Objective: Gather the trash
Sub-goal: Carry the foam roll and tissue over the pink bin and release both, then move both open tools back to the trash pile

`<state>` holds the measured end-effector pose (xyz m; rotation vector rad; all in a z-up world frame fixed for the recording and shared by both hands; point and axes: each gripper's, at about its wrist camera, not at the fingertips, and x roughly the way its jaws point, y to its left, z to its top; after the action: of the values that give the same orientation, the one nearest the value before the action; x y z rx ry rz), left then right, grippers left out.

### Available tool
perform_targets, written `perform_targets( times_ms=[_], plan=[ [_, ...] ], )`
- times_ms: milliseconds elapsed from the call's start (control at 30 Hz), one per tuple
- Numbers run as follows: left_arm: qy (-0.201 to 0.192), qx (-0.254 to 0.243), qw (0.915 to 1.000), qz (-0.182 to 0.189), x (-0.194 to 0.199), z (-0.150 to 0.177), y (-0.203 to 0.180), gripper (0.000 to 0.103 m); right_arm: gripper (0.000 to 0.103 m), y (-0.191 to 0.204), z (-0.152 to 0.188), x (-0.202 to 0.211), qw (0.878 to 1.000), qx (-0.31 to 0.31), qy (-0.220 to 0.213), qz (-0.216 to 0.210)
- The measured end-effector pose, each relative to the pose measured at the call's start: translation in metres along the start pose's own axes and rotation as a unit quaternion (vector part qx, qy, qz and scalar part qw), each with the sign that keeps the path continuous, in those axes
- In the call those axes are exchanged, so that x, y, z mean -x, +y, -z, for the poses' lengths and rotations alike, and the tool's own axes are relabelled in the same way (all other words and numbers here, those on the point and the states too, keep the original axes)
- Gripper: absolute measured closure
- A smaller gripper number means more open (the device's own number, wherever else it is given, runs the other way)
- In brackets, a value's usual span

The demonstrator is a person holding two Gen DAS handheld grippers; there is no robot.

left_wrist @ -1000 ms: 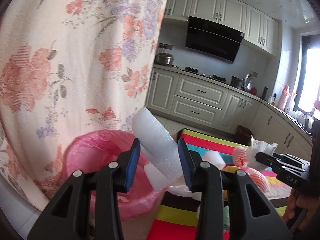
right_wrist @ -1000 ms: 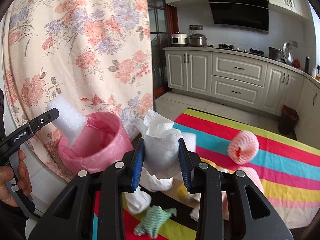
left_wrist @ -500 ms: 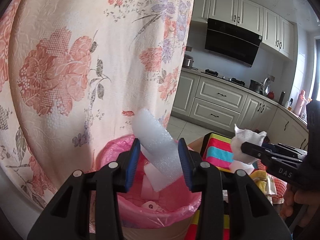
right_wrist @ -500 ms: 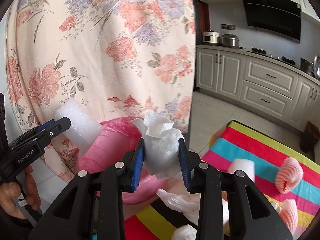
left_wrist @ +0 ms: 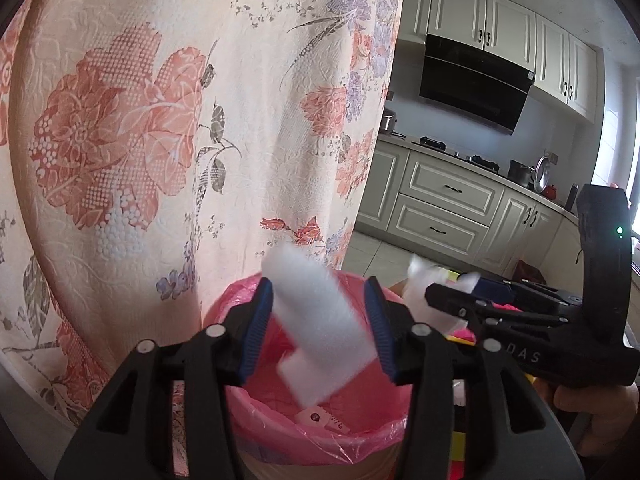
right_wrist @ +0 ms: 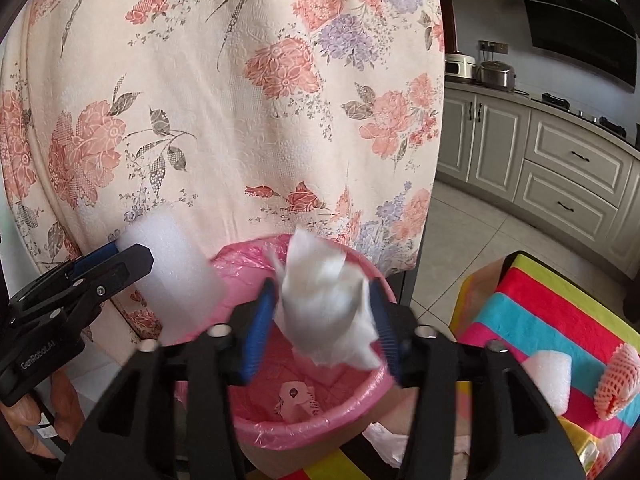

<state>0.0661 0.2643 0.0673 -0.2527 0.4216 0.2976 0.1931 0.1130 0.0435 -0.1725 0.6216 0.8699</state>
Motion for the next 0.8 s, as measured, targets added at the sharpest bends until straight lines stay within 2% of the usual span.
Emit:
perform_targets(
  times_ms=[233,433,500,633,700,800],
  plan=[
    [-0.002,0.006,1.0000,0.000,0.003,0.003,0.002,0.051,0.039,-0.009,0.004,-0.001,1.000,-0.010,0.001,0.008],
    [0.001,0.000,1.0000,0.004,0.009,0.008,-0.008,0.051,0.036,-0.021,0.014,0.025,0.999,-0.028,-0.014,0.023],
    [-0.002,-0.006,1.0000,0.003,0.012,0.009,-0.014,0.044,0.034,-0.025,0.017,0.034,0.999,-0.031,-0.019,0.033],
    [-0.011,-0.017,0.9997,0.012,0.023,0.012,-0.030,0.038,0.031,-0.037,0.028,0.063,0.997,-0.041,-0.032,0.053],
    [-0.017,-0.021,0.9995,0.017,0.029,0.014,-0.039,0.031,0.031,-0.044,0.034,0.077,0.996,-0.046,-0.037,0.064],
    [-0.046,-0.027,0.9985,0.017,0.041,0.019,-0.055,0.024,0.030,-0.059,0.047,0.103,0.994,-0.059,-0.046,0.083]
  ],
)
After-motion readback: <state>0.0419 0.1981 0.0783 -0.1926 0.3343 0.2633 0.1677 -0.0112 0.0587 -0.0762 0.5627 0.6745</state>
